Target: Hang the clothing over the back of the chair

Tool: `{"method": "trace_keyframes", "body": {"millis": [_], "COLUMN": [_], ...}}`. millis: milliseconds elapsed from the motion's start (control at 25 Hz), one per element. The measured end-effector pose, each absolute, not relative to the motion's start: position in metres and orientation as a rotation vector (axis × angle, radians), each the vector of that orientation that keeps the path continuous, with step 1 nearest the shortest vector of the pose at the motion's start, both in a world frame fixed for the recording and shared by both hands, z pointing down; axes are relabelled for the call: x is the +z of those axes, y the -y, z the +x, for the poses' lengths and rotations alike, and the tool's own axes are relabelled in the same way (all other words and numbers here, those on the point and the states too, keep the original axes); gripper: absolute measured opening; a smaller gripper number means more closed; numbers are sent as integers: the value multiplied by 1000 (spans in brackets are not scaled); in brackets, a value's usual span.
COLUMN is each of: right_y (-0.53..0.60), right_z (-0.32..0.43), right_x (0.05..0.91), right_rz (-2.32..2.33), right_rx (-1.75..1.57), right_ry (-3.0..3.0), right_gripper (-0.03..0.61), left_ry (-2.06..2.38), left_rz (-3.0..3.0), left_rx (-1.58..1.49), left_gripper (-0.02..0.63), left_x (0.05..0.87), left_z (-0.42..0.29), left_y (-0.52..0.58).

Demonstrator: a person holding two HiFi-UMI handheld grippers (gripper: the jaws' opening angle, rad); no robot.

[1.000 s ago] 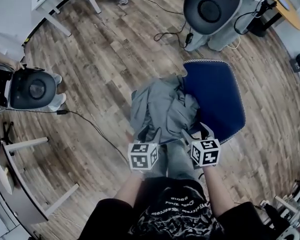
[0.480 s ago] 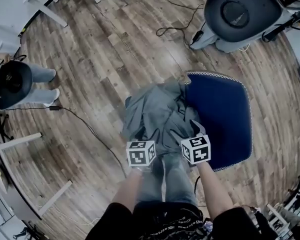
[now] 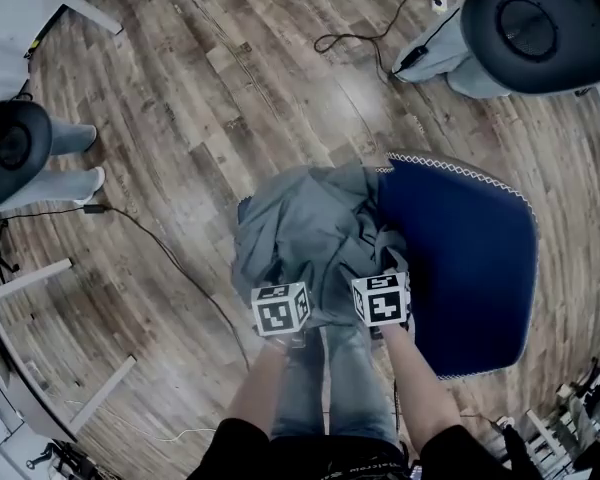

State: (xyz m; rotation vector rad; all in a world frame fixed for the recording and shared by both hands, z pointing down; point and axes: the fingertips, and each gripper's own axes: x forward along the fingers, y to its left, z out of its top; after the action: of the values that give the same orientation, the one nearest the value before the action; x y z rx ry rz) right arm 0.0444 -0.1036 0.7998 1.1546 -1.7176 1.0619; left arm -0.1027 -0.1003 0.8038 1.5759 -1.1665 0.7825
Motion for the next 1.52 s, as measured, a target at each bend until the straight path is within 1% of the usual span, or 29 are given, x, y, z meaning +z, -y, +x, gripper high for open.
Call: {"method": "trace_keyframes", "body": {"millis": [320,360,440,480,560,600,640,680,760,920,1080,1320,1520], "right_y": [108,109,112,114,119,120,121,122,124,125,125,125,112], "right_z": [33,33,34,34,29,26,23,21,21,31,37,33,26], "right_x": [842,843,843,841,833,827,822,818,807,772,710,615,546], "right_rz": [1004,998,1004,1010,1016,1018,1023,1031,1064,1159,1243,1286,1336], "right_rx": [1112,1118,1101,1082,1038,1018,1005,999,1006,1016,983,844,837], "right_ry": [1640,1636,1643,1659,1708,1732,1753,1772,1807,1876,1997,2144,2252], "right_gripper": [426,400,334,292,192,147,117,102,91,87,87,86,86], "left_ry": [1056,1055,1039,1023,997,991,986,981,961,891,840,787,716], "left_rz": [1492,1484,1503,1531,1588,1606,1621,1639,1697,1854,1967,2206,2350], "left_rx": [791,785,772,762,730,709,687,667,638,542,395,363,312], "left_gripper": [264,259,195,147,90,80,76,73,69,66,66,66,66], "left_x": [849,851,850,848,840,835,830,824,809,761,698,603,527], "left_z": [-81,-81,-79,-76,-69,-65,-61,-57,-49,-38,-39,-40,-41], "left_y": [98,98,100,102,105,107,108,110,114,119,118,119,103]}}
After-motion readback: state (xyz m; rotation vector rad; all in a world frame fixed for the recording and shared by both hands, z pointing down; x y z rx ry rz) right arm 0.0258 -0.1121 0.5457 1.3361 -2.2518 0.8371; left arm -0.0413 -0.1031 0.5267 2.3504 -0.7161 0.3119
